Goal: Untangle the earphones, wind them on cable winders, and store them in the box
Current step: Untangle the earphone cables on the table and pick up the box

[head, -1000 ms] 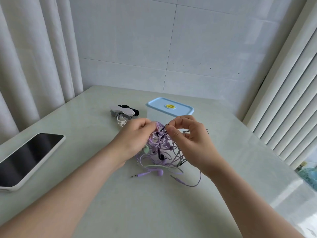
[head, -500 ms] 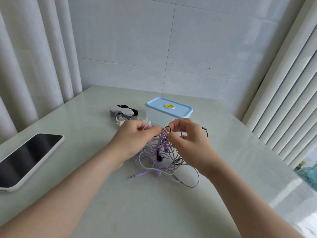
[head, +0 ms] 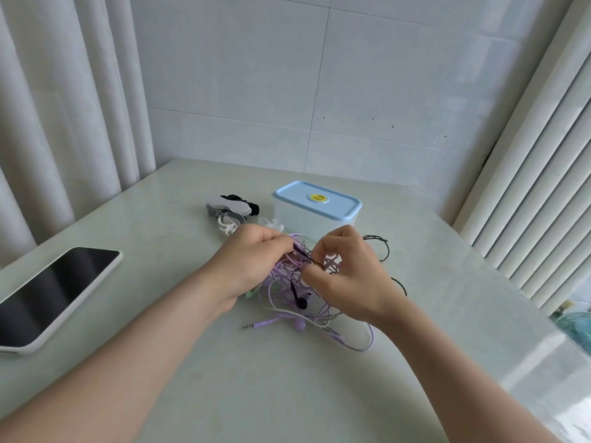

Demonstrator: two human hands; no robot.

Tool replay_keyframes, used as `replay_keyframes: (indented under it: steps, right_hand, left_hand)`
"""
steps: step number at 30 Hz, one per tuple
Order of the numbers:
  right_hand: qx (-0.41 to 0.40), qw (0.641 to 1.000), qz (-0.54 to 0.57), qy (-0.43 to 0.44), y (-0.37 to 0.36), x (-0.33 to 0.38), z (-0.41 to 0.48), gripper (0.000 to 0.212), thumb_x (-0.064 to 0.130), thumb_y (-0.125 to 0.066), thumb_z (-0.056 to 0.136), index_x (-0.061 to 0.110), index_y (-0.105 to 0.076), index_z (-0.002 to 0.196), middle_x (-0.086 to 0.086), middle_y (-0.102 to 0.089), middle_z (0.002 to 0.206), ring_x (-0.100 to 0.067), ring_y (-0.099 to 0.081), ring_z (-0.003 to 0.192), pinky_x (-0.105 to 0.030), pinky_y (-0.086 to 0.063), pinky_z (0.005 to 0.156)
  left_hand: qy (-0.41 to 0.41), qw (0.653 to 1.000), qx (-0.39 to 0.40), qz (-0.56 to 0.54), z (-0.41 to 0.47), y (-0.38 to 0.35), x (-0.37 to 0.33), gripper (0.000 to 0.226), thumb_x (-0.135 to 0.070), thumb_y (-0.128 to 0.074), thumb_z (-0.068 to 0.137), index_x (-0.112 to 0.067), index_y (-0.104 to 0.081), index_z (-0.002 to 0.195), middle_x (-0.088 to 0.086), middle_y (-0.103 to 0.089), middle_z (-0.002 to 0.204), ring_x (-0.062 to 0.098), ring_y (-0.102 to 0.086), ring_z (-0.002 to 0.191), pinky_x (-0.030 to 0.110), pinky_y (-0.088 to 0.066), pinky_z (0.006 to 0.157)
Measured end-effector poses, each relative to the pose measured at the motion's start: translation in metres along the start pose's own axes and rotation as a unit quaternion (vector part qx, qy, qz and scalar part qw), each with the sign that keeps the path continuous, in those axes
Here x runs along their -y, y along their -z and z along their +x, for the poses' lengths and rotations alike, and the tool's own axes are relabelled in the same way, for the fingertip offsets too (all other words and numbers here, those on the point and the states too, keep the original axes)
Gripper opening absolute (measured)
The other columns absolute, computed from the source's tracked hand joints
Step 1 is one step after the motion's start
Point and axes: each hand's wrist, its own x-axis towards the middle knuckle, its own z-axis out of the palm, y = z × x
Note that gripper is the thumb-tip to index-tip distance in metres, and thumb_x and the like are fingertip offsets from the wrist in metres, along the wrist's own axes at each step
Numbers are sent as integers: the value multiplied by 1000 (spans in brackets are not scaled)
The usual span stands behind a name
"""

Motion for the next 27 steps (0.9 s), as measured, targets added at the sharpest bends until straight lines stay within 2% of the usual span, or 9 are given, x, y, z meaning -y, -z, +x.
replay_keyframes:
  steps: [3, 5, 9, 12, 14, 17, 21, 23, 27]
  right_hand:
    - [-11, 1000, -7, 13, -2, -1, 0, 24, 45, -75, 89, 33, -67, 70, 6, -56, 103, -1, -52, 102, -3, -33, 77]
    - [-28, 999, -27, 32, -4, -5, 3, 24, 47, -71, 94, 39, -66, 72, 7, -56, 102, -6, -54, 101, -6, -34, 79]
    - [-58, 996, -61, 43, -8, -14, 7, 19, 47, -67, 98, 36, -71, 84, 11, -55, 104, -11, -55, 102, -37, -46, 94]
    - [-68, 994, -54, 63, -9, -14, 7, 23, 49, -63, 99, 33, -73, 85, 9, -52, 105, -9, -54, 98, -44, -48, 93]
    - [-97, 991, -42, 78, -9, -12, 8, 28, 48, -59, 100, 31, -76, 85, 7, -52, 103, -9, -55, 96, -41, -48, 89]
    - [-94, 993, 15, 69, -1, -7, 7, 28, 36, -61, 103, 27, -75, 81, 6, -56, 101, -7, -57, 98, -23, -41, 80]
    - [13, 989, 116, 87, 8, 2, 3, 27, 45, -54, 106, 40, -80, 102, 12, -60, 107, -6, -54, 112, -17, -40, 84]
    - [-1, 988, 122, 92, 5, 0, 5, 29, 44, -50, 108, 42, -78, 114, 16, -60, 112, -7, -52, 124, -21, -43, 91]
    - [-91, 991, 84, 40, 2, -6, 8, 36, 6, -55, 99, 37, -73, 102, 12, -57, 117, -4, -57, 112, -25, -47, 90]
  left_hand:
    - [-14, 1000, 8, -4, -1, -1, 2, 35, -38, -60, 85, -7, -77, 91, 25, -69, 87, 16, -54, 80, 38, -42, 81]
    - [-22, 1000, 12, 4, -2, -1, 1, 23, -27, -62, 95, -16, -82, 95, 20, -77, 101, 15, -66, 87, 41, -54, 93]
    - [-40, 999, -1, 32, -7, -1, -2, 24, -8, -61, 99, -19, -82, 101, -2, -82, 93, 16, -78, 98, 28, -56, 96]
    - [-32, 998, -8, 51, -9, -1, -5, 21, -10, -64, 95, -20, -81, 100, -4, -82, 89, 17, -78, 95, 34, -57, 97]
    - [-37, 995, -27, 90, -8, -1, -4, 18, -29, -64, 88, -29, -79, 98, -10, -81, 87, 17, -77, 96, 43, -57, 99]
    - [-48, 986, -64, 144, -7, 0, -2, 40, -59, -49, 69, -44, -72, 99, -21, -77, 88, 16, -74, 100, 51, -53, 100]
    - [-41, 980, -141, 134, -6, 1, -5, 20, -47, -67, 83, -36, -72, 99, -19, -76, 87, 10, -71, 88, 43, -56, 94]
    - [-33, 976, -168, 131, -5, 2, -3, 21, -40, -77, 87, -32, -67, 105, -15, -73, 88, 9, -66, 86, 40, -55, 92]
    - [-52, 972, -180, 140, -4, 4, 2, 18, -34, -76, 90, -37, -62, 102, -14, -64, 95, 16, -62, 85, 45, -54, 92]
